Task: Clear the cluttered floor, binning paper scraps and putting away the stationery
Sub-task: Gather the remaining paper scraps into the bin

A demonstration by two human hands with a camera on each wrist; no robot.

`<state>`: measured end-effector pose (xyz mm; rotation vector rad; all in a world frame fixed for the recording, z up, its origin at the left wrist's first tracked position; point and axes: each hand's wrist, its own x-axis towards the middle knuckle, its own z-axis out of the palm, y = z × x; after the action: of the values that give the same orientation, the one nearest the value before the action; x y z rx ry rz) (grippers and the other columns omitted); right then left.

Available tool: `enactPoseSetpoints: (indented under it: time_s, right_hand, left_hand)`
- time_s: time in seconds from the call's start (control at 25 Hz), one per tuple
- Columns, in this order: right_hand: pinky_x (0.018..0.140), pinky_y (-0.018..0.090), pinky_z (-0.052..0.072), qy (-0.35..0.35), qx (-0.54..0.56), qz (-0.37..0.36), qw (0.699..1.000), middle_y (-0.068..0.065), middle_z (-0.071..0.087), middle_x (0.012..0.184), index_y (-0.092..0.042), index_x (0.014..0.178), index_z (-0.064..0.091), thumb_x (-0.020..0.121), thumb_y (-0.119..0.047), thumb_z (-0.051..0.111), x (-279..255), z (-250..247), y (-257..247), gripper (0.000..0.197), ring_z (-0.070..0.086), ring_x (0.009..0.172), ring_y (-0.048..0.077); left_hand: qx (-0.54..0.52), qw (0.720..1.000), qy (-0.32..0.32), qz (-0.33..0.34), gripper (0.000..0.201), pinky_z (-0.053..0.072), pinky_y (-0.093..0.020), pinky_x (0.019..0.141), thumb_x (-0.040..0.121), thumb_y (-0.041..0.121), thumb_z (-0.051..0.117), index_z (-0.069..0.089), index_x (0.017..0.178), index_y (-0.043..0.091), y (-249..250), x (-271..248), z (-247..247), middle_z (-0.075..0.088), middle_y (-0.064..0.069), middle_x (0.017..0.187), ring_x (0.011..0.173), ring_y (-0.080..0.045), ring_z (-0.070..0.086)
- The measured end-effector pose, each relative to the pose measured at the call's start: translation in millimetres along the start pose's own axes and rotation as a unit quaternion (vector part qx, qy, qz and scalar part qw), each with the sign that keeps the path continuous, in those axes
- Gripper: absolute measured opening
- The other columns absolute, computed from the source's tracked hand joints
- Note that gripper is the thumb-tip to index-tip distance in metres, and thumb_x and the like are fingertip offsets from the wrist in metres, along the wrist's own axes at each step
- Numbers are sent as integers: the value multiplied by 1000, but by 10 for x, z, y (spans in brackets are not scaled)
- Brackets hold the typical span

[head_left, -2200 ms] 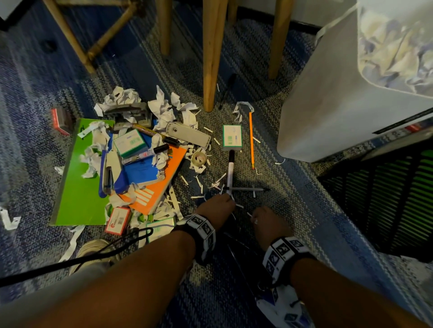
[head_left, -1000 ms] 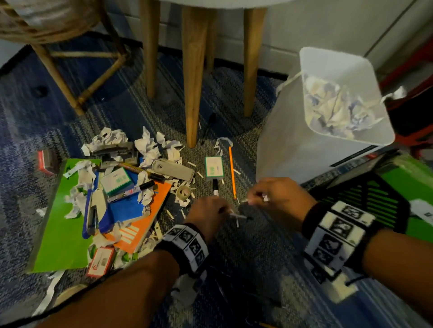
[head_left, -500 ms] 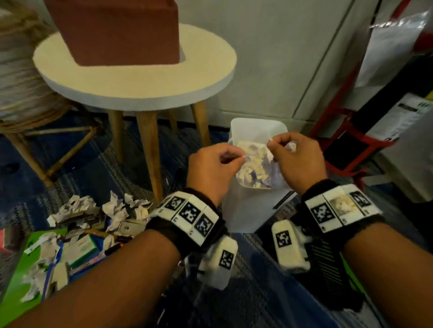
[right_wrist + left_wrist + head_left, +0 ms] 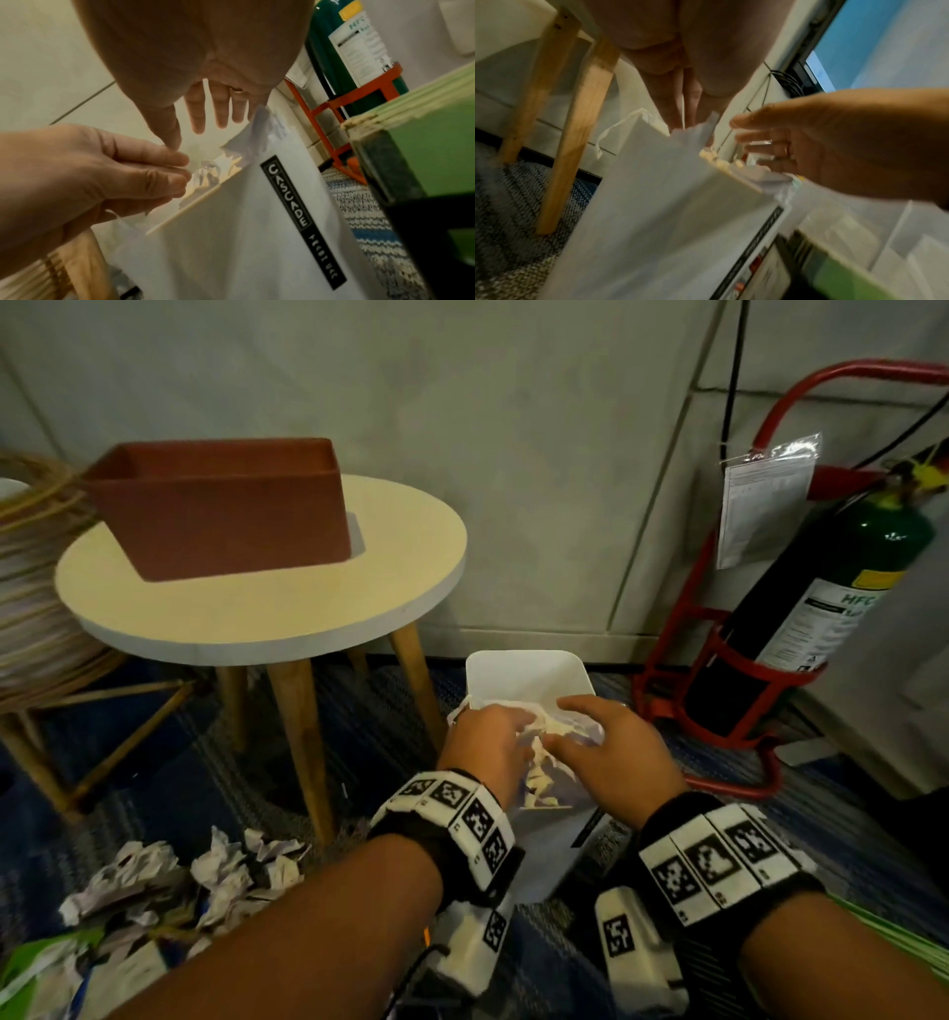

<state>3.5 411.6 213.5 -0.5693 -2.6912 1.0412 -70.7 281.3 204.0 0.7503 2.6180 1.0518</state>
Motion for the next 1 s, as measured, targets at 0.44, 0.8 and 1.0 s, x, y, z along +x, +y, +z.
enactPoseSetpoints:
  time_s: [0.44,0.8,1.0]
  right_hand:
    - [102,45,40,-206,-114,71,969,4,60,121,-34,122,52,90,-52,35,471,556,100,41,57,112,27]
    - [104,37,40,-303,-328,-3,895,7,57,129,-12,129,55,95,-15,52,661,630,-212,34,53,119,26]
    - [110,35,31,-232,-340,-16,911,2,44,146,-25,144,38,96,-53,40,724,241,-288,56,42,133,24]
  left_hand:
    - [177,976,-82,100,19,43,-33,80,90,6,49,64,101,11,-172,-247,14,64,-10,102,98,-27,58]
    - [-63,992,21,103,28,47,-27,94,91,6,58,70,111,21,-384,-164,-16,70,-1,109,103,-17,63]
    - [-60,979,164,108,29,41,-24,98,91,15,60,61,118,24,-364,-54,-189,47,3,122,114,-14,47]
